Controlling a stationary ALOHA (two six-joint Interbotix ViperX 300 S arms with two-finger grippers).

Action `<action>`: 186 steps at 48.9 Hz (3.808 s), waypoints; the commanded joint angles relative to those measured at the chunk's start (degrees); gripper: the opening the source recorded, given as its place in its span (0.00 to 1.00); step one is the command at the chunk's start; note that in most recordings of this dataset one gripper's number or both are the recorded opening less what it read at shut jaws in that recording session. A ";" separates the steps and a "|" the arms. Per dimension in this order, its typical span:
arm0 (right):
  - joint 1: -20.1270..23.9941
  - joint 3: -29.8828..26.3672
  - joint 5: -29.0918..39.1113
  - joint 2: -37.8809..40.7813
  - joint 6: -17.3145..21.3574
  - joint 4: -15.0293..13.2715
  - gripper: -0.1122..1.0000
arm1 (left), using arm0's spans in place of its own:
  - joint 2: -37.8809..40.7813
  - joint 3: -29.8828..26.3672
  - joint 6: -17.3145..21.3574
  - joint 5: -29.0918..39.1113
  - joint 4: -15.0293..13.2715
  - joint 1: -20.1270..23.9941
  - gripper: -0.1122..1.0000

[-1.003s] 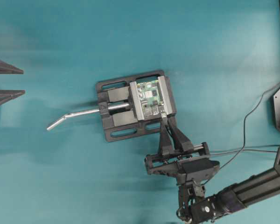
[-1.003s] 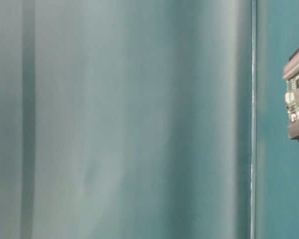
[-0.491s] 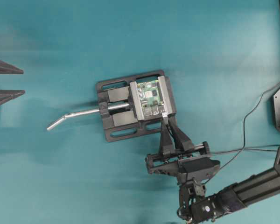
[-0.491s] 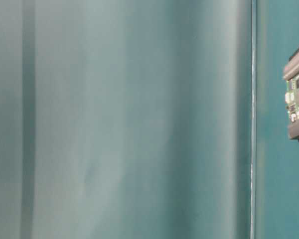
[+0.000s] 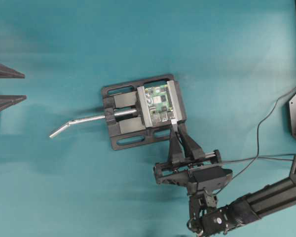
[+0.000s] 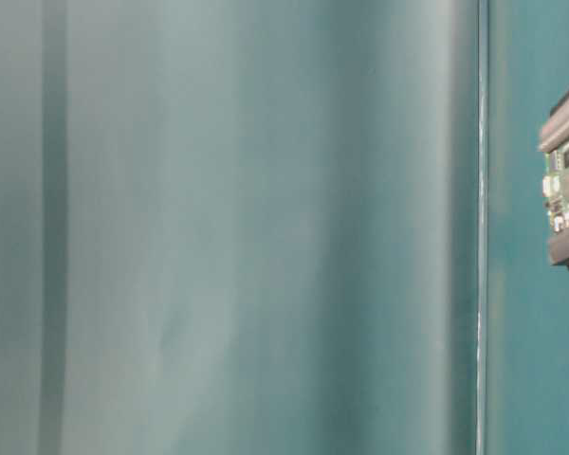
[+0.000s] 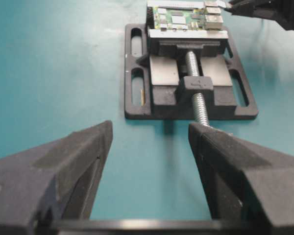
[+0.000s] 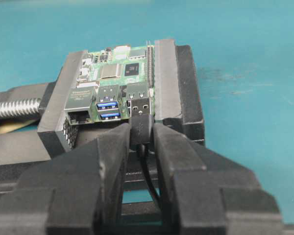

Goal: Insert the USB into the fixed PCB.
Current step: 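Align the USB plug with the right gripper to the lower USB port, then push the USB plug with the right gripper into the port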

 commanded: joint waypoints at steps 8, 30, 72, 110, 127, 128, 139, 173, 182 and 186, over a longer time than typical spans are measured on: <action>-0.44 -0.26 0.00 -2.72 0.09 -0.35 0.27 | 0.44 -1.32 -0.35 -0.26 0.18 0.00 0.71; -1.23 -0.26 0.44 -2.64 -0.26 -0.62 0.27 | 0.44 -1.23 -0.35 -0.26 0.18 0.00 0.71; -2.55 0.88 1.23 -5.98 -4.31 -0.62 0.27 | 0.53 -1.23 -0.35 -0.26 0.18 0.00 0.71; -3.96 1.14 2.11 -4.75 -5.10 -1.76 0.27 | 0.44 -1.23 -0.35 -0.26 0.18 0.00 0.71; -4.75 -0.09 2.11 -3.52 -5.71 -2.99 0.27 | 0.53 -1.32 -0.35 -0.26 0.18 0.00 0.71; -4.83 -0.09 2.11 -3.52 -5.80 -2.90 0.27 | 0.53 -1.32 -0.35 -0.26 0.18 0.00 0.71; -4.83 -0.09 2.11 -3.25 -6.06 -2.99 0.27 | 0.44 -1.23 -0.35 -0.26 0.18 0.00 0.71; -4.13 0.18 0.62 -3.34 -6.15 -3.43 0.27 | 0.44 -1.23 -0.35 -0.26 0.18 0.00 0.71; -4.13 0.35 0.79 -3.43 -5.98 -3.87 0.27 | 0.53 -1.32 -0.35 -0.26 0.18 0.00 0.71; -4.04 0.35 0.79 -3.52 -5.98 -3.87 0.27 | 0.44 -1.32 -0.35 -0.26 0.18 0.00 0.71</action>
